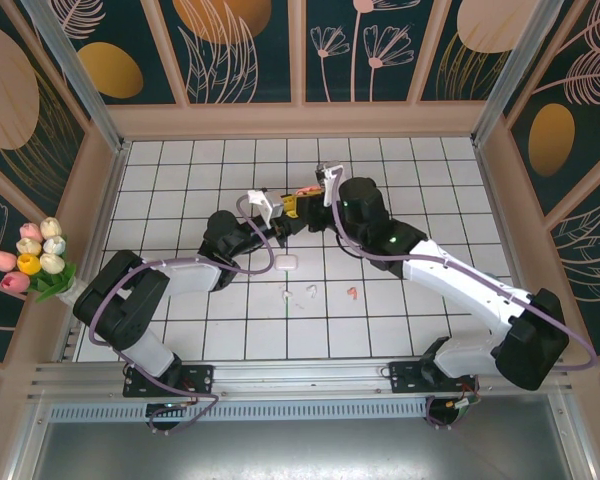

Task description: Insert the wireless bluetooth earbuds into the charging case

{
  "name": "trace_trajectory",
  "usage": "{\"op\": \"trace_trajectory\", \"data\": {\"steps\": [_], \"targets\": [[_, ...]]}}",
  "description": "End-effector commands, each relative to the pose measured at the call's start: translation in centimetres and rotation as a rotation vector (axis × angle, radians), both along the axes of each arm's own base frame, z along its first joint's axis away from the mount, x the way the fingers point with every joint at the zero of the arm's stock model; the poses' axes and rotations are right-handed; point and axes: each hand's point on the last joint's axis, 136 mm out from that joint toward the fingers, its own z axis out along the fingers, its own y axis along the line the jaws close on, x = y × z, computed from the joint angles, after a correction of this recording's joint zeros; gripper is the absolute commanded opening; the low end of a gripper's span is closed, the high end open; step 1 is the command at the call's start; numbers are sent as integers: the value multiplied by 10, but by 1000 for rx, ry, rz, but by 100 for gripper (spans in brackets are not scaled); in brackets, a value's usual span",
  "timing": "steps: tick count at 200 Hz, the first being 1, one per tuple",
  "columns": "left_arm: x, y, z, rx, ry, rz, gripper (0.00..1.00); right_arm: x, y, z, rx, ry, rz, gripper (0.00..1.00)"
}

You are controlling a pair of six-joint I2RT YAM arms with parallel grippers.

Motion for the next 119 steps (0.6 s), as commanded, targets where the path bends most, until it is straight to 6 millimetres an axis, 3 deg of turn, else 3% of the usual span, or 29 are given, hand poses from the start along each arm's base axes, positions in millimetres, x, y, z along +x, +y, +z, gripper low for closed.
{"op": "trace_trajectory", "data": {"steps": [1,34,68,119], "targets": [[-2,0,21,-46,-52,-14,0,-8,10,-22,-85,16,43,21],[-1,-1,20,-43,-47,-12,0,-8,9,-34,-106,44,30,22],[1,-1,17,-36,-36,-3,0,-6,4,-34,-82,77,4,38],[3,0,10,-33,-19,6,0,2,-4,2,64,121,-43,50]]}}
